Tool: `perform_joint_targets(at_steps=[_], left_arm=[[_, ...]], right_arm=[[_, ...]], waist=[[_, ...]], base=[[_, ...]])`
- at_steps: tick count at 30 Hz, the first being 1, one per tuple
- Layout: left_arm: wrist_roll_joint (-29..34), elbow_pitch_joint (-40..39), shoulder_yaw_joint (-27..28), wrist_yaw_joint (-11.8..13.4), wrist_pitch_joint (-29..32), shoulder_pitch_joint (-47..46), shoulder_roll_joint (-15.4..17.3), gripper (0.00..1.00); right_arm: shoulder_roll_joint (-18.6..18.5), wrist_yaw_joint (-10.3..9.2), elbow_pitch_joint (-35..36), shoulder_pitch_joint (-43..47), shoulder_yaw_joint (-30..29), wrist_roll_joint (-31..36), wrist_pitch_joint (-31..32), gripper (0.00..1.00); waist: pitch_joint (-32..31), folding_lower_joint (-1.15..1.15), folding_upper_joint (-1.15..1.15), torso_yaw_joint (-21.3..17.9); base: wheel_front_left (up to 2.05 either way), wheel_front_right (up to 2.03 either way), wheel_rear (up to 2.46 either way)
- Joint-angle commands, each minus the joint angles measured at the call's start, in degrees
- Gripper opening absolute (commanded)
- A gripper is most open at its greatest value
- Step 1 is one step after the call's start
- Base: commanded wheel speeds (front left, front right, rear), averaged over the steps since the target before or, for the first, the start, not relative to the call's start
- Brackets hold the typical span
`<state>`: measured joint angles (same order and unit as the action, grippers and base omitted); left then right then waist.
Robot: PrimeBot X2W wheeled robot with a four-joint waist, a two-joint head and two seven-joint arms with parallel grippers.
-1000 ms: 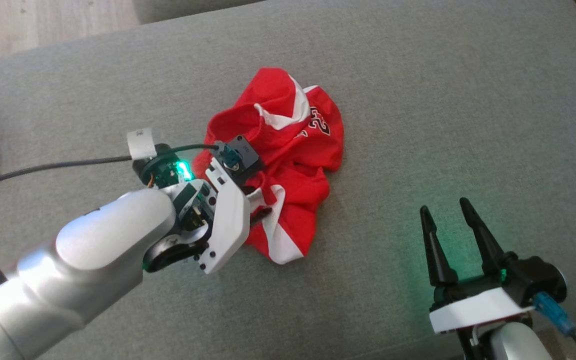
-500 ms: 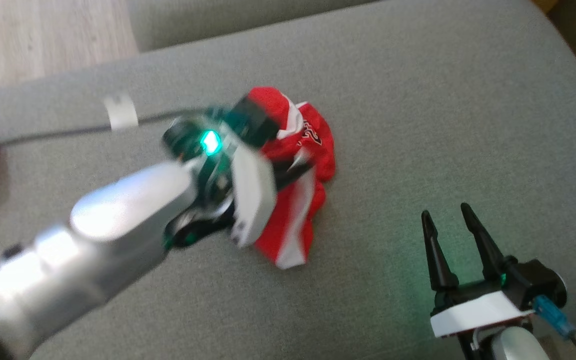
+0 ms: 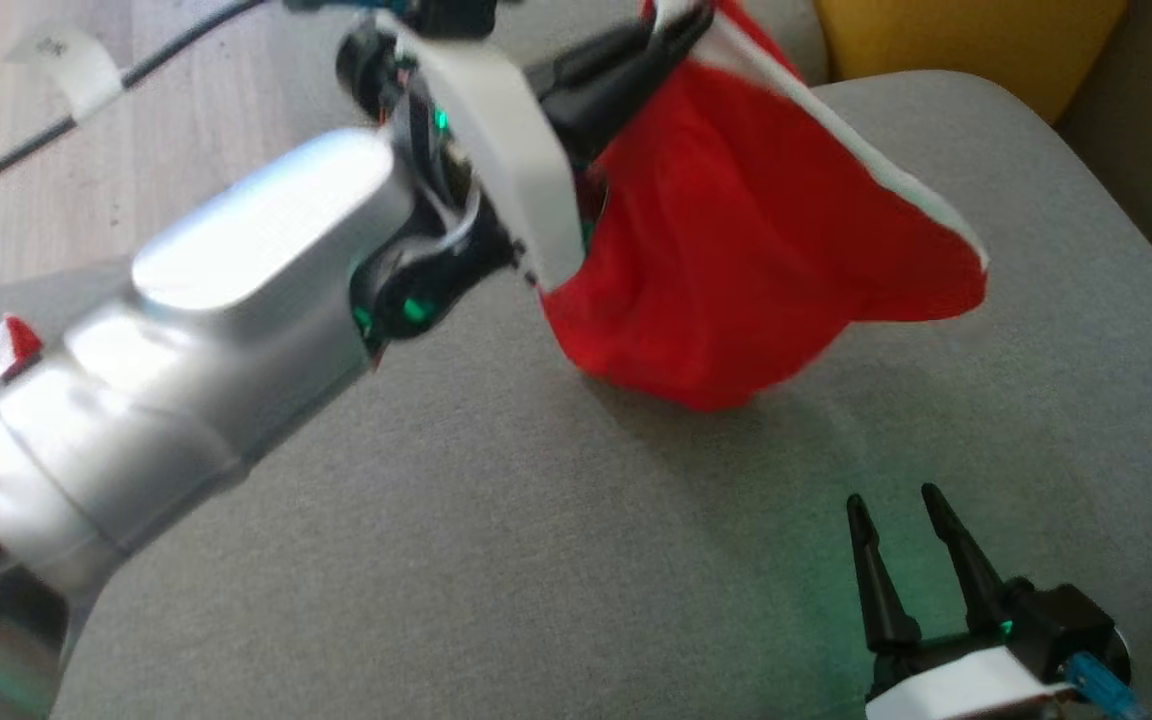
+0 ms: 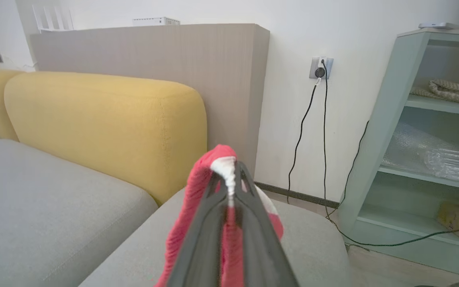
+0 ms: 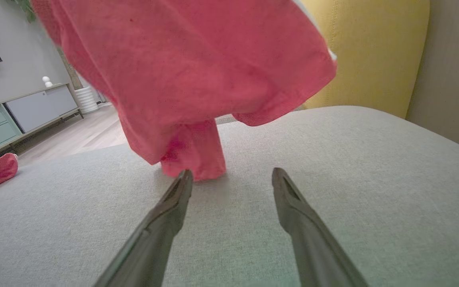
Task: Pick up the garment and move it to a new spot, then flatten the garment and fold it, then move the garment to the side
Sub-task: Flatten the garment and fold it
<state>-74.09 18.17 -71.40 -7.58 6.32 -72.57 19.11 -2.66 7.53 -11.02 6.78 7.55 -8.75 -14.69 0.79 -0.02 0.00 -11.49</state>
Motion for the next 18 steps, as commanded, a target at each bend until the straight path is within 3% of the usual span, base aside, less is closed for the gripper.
perform_joint_targets(at_steps=[1, 6, 11, 15, 18], left_arm=[[-1.2, -1.18, 1.35, 0.09, 0.15, -0.56, 2.75, 0.0], [-1.73, -5.44, -1.19, 0.09, 0.51, 9.39, 8.11, 0.0], [-3.08, -5.69, -1.51, 0.09, -3.34, 20.06, 12.1, 0.0], [-3.66, -4.04, -1.36, 0.15, -6.5, 24.01, 13.33, 0.0], [-2.53, -2.38, -1.29, 0.21, -8.1, 24.64, 13.58, 0.0]], right_arm=[[-0.22, -0.04, 1.61, -1.15, 1.52, -0.41, -0.31, 1.0], [-0.22, -0.04, 1.99, -1.02, 0.97, -1.86, -0.31, 1.0], [-0.22, -0.04, 1.19, -2.22, -0.4, -4.43, -0.31, 1.0], [-1.27, -0.04, -2.05, -5.21, -0.39, -4.88, -0.31, 1.0], [-4.31, -0.04, -5.32, -8.78, 0.27, -7.78, -0.31, 1.0]], waist=[[-0.06, 0.02, 0.0, 0.62], [1.56, 0.02, 0.0, 2.99], [3.79, 0.02, 0.0, 6.39], [5.45, 0.02, 0.0, 9.52], [6.38, 0.02, 0.0, 11.59]], base=[[0.0, 0.0, 0.0], [0.0, 0.0, 0.0], [0.0, 0.0, 0.0], [0.0, 0.0, 0.0], [0.0, 0.0, 0.0]])
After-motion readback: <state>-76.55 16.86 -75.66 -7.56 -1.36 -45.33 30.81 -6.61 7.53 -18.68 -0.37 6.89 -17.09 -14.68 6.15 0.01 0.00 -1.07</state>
